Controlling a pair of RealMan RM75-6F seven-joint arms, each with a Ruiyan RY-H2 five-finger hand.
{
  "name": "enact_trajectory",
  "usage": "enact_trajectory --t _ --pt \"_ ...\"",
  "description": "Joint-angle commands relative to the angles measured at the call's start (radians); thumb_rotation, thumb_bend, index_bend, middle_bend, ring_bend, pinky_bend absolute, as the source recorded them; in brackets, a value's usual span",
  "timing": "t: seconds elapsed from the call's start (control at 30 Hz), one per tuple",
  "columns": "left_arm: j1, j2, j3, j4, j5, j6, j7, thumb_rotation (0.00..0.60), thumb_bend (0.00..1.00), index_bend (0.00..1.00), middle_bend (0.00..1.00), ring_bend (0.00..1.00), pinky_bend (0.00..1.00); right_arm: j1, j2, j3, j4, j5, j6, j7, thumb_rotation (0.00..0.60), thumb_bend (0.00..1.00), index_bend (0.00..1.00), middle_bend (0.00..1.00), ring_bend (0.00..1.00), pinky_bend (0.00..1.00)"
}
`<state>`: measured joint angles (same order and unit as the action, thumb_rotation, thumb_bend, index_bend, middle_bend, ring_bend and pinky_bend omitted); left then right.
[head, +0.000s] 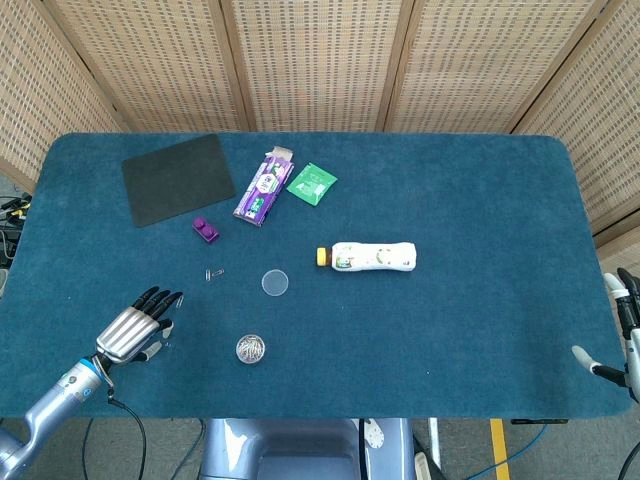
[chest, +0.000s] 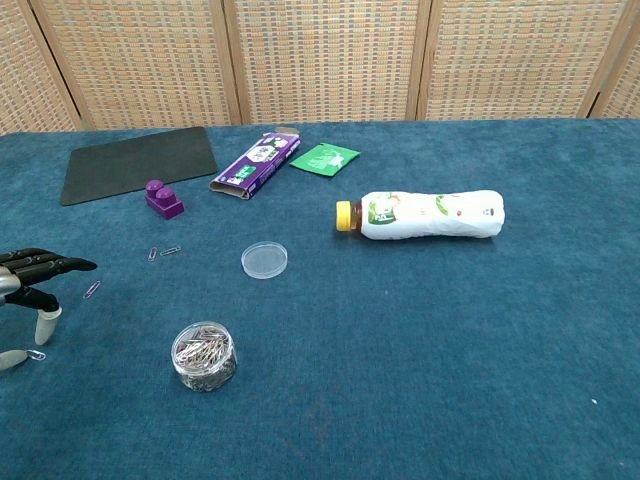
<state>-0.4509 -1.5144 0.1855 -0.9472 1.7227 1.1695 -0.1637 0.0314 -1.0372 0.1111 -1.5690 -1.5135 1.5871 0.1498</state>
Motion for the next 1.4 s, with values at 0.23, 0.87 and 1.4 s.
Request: enact_trajectory --t 0.23,0.87,1.4 --pt "0.0 -0.004 0.005 0.0 0.003 -0.006 0.006 0.6 0.38 0.52 0.0 0.0 0.0 -0.001 0.002 0.0 -0.001 0.001 0.0 0.004 0.6 0.0 0.0 0.0 0.0 0.0" --pt "0.005 -0.024 0.01 0.022 0.002 -0.014 0.002 0.6 0.41 0.6 0.0 0.0 0.0 0.001 0.001 -0.001 0.001 0.0 -0.003 0.004 0.6 0.0 0.0 0.0 0.0 0.0" --pt "-0.006 0.004 -0.024 -0.021 0.008 0.056 -0.01 0.6 0.43 0.66 0.0 0.0 0.0 -0.001 0.003 0.0 0.0 0.0 0.0 0.009 0.6 0.0 0.0 0.0 0.0 0.0"
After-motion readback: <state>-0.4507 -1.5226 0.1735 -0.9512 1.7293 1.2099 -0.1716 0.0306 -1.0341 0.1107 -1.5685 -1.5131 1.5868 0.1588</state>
